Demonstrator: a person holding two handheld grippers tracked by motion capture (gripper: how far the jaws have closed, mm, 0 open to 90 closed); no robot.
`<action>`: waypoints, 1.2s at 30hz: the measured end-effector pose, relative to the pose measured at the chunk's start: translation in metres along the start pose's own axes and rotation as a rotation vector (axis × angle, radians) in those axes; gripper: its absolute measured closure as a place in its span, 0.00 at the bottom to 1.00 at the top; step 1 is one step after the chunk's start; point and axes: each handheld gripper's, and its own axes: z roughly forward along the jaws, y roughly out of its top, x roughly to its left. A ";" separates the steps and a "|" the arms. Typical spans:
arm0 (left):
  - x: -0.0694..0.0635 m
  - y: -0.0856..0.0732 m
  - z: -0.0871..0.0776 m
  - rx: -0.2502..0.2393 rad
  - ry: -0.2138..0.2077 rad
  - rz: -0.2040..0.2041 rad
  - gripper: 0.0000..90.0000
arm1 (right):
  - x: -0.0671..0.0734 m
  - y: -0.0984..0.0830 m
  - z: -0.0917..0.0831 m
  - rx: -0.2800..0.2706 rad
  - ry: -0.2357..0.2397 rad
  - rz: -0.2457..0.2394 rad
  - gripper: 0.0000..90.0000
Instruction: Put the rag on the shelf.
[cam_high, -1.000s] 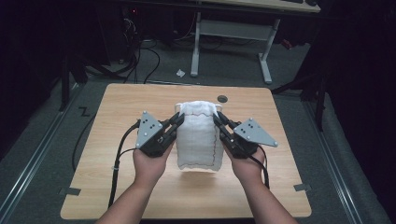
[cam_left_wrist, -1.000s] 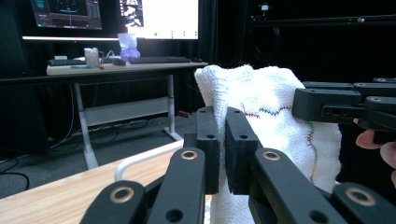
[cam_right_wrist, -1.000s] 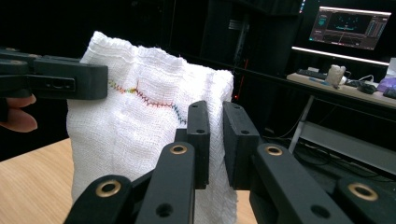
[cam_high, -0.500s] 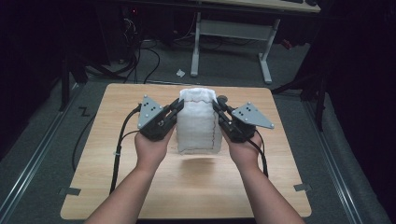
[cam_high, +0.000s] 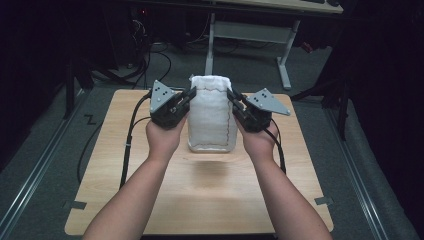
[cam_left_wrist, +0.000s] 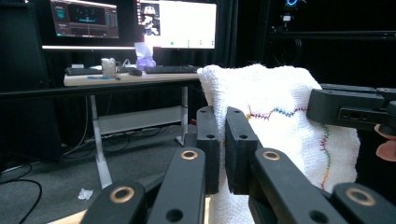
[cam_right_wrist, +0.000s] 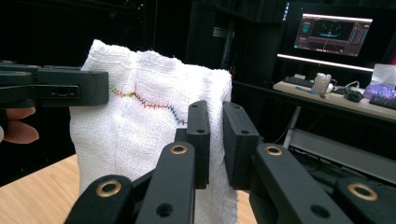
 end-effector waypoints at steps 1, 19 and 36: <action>0.000 0.000 0.000 0.000 0.000 0.000 0.95 | -0.002 0.000 0.003 0.002 0.000 -0.003 0.92; 0.022 0.005 0.045 0.046 0.009 -0.018 0.95 | -0.027 -0.002 0.039 0.046 -0.010 0.046 0.92; 0.047 -0.012 0.084 0.138 0.042 -0.079 0.95 | -0.045 -0.012 0.085 0.166 -0.035 0.036 0.92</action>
